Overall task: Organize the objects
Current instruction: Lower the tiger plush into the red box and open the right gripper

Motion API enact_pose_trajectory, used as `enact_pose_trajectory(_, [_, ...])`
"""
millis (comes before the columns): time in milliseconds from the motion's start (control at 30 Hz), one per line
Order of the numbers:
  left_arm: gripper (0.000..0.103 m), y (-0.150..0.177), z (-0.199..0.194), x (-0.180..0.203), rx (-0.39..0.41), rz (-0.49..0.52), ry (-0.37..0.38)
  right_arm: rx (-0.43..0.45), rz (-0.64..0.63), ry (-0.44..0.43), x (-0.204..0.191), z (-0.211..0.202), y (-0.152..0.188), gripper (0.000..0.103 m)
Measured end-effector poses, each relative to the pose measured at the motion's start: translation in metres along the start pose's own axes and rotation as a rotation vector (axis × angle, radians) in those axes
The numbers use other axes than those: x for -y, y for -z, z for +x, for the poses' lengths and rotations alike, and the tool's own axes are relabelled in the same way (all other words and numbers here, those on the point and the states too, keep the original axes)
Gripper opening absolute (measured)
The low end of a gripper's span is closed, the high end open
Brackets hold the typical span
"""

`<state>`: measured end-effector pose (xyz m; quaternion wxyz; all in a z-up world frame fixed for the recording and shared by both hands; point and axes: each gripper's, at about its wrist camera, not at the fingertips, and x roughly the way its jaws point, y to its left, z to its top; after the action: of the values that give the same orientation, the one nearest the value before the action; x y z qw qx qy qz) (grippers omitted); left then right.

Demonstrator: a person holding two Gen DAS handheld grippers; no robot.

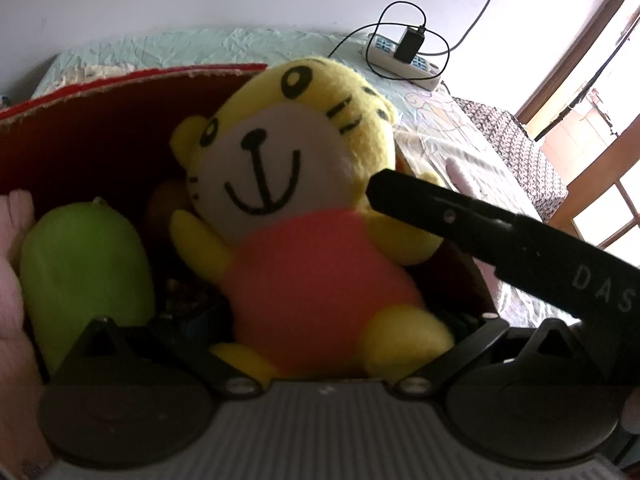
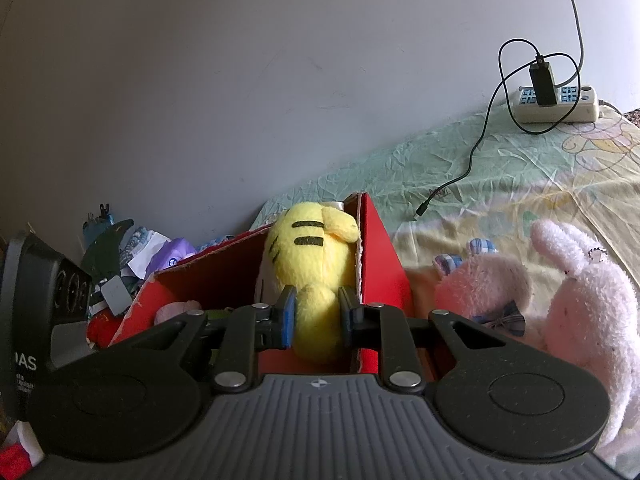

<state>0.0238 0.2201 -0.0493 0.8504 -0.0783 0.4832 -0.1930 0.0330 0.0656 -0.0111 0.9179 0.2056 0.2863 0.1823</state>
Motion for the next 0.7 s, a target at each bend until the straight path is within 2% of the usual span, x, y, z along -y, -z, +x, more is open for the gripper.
enact_pose_trajectory(400, [0.102, 0.003, -0.012, 0.001, 0.003, -0.014, -0.028, -0.006, -0.019, 0.017, -0.005, -0.001, 0.002, 0.022])
enact_pose_trajectory(700, [0.102, 0.006, -0.021, 0.007, 0.02, -0.008, -0.089, -0.015, -0.025, 0.022, -0.007, -0.004, 0.003, 0.022])
